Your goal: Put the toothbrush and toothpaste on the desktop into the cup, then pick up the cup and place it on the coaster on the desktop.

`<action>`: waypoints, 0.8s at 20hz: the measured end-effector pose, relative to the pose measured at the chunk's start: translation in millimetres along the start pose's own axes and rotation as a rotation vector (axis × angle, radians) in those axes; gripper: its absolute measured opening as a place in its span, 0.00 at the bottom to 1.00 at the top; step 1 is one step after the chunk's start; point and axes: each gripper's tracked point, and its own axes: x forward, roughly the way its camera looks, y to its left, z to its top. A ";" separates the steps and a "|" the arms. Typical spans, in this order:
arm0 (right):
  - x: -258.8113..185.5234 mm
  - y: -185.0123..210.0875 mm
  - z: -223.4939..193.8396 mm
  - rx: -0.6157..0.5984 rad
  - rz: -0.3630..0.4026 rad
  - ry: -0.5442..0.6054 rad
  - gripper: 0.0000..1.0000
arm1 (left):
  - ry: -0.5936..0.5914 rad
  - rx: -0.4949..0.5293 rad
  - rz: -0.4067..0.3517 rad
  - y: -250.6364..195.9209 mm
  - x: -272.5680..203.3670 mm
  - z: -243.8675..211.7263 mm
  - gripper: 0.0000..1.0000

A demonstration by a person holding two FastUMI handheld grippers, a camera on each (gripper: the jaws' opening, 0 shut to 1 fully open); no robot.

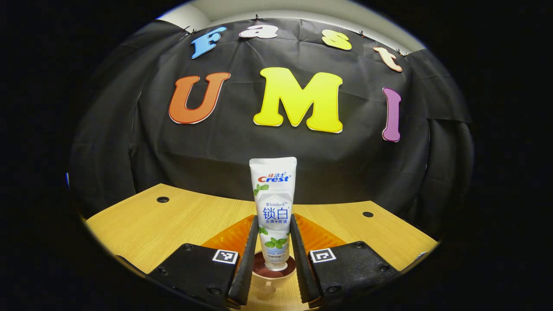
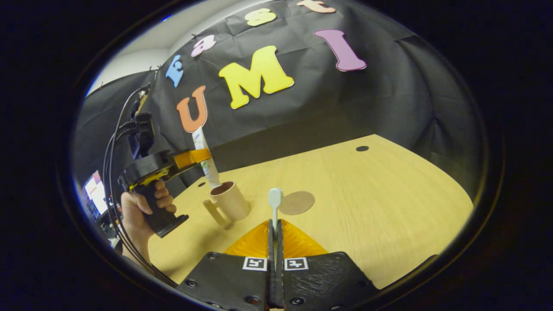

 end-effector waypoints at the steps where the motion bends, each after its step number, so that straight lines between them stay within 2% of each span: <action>1: -0.2 0.4 0.0 0.000 0.002 0.001 0.00 | -0.005 0.003 0.006 2.2 -0.9 1.2 0.46; 4: 0.3 0.6 0.5 0.000 0.003 -0.001 0.00 | -0.036 0.020 0.019 3.5 -3.9 9.1 0.43; 6: -2.5 3.4 -1.7 -0.001 0.005 -0.003 0.00 | -0.036 0.030 0.014 2.6 -5.2 10.7 0.48; 7: -4.4 4.2 -2.5 -0.004 0.007 -0.004 0.00 | -0.034 0.036 0.019 4.1 -7.9 13.3 0.54; 8: -3.2 6.2 -2.5 -0.008 0.009 -0.002 0.00 | -0.031 0.040 0.034 7.8 -11.2 12.7 0.64; 9: -1.6 7.5 -2.0 -0.014 0.010 -0.003 0.00 | -0.029 0.041 0.041 11.0 -11.9 11.2 0.60; 10: -0.6 9.0 -1.3 -0.021 0.014 -0.005 0.00 | -0.030 0.036 0.043 12.9 -14.3 11.9 0.71; 12: 0.0 15.8 1.3 -0.041 0.027 -0.012 0.00 | -0.037 0.026 0.054 19.9 -20.2 15.0 0.80; 14: 1.7 26.0 11.8 -0.075 0.044 -0.028 0.00 | -0.044 0.018 0.073 29.4 -26.8 16.6 1.00; 16: 6.3 41.5 26.1 -0.096 0.075 -0.039 0.00 | -0.052 0.011 0.090 39.3 -37.0 19.8 1.00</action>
